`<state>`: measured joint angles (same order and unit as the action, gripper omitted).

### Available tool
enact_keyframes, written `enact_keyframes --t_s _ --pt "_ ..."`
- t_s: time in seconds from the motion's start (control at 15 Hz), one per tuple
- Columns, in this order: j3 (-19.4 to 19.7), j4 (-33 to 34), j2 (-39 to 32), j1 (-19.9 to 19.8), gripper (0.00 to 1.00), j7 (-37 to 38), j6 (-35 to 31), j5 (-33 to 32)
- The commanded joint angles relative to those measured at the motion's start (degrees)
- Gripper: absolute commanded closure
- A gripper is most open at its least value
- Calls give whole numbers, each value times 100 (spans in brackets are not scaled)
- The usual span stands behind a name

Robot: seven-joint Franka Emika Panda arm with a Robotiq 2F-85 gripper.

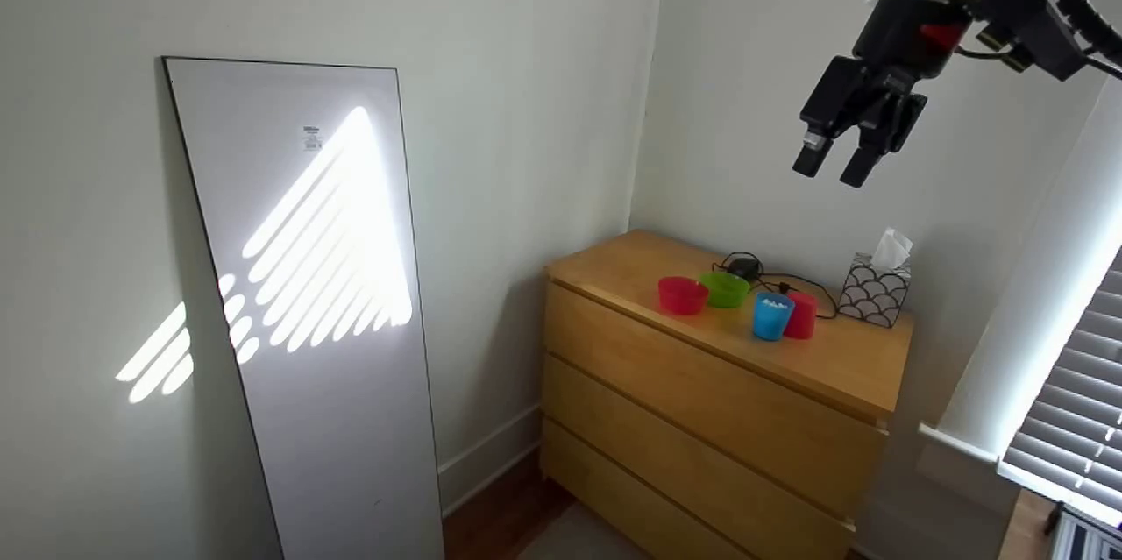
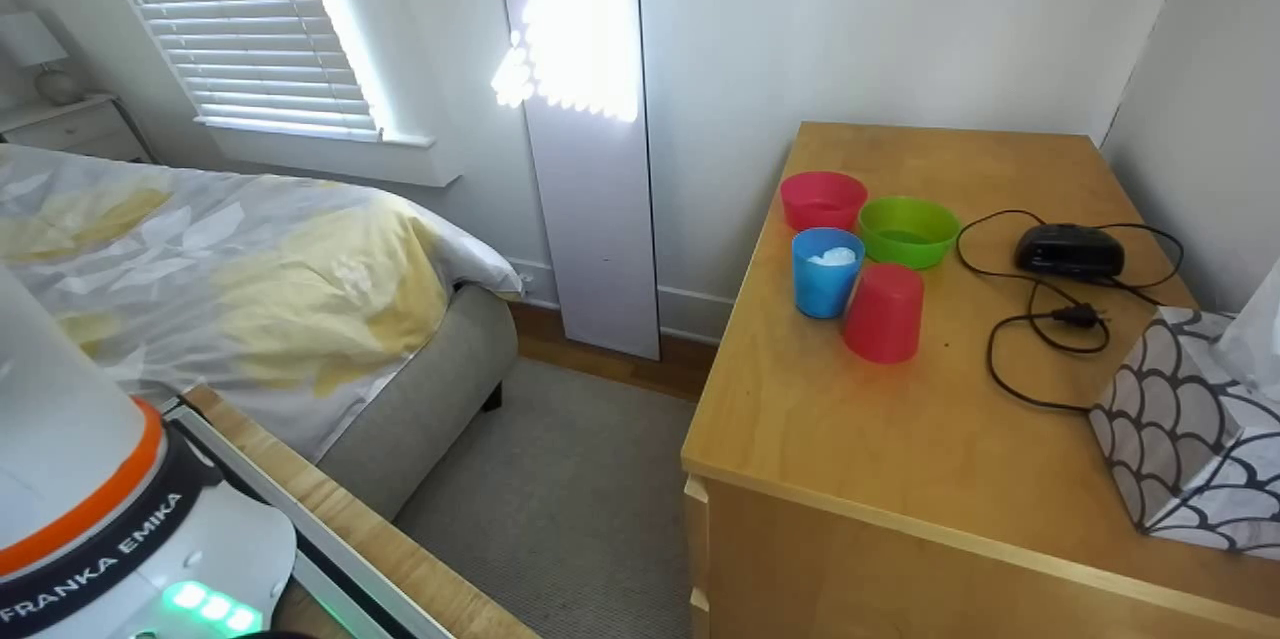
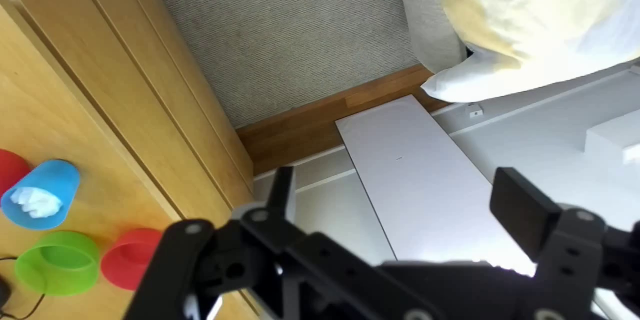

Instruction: Remove the cloth from the blue cup, then put it in the green bowl

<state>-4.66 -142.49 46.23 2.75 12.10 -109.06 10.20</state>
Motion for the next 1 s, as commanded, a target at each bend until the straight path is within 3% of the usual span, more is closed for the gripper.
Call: enact_keyframes --t_s 0.0,0.53,0.67,0.93 --pt "313 -191 313 -444 0 -154 145 -361" --pt "1448 -572 576 -1544 0 -862 204 -1353" --pt "1773 -601 414 -1707 0 -1193 48 -1505" --pt "1969 -587 25 -2027 0 -1524 -743 -2267"
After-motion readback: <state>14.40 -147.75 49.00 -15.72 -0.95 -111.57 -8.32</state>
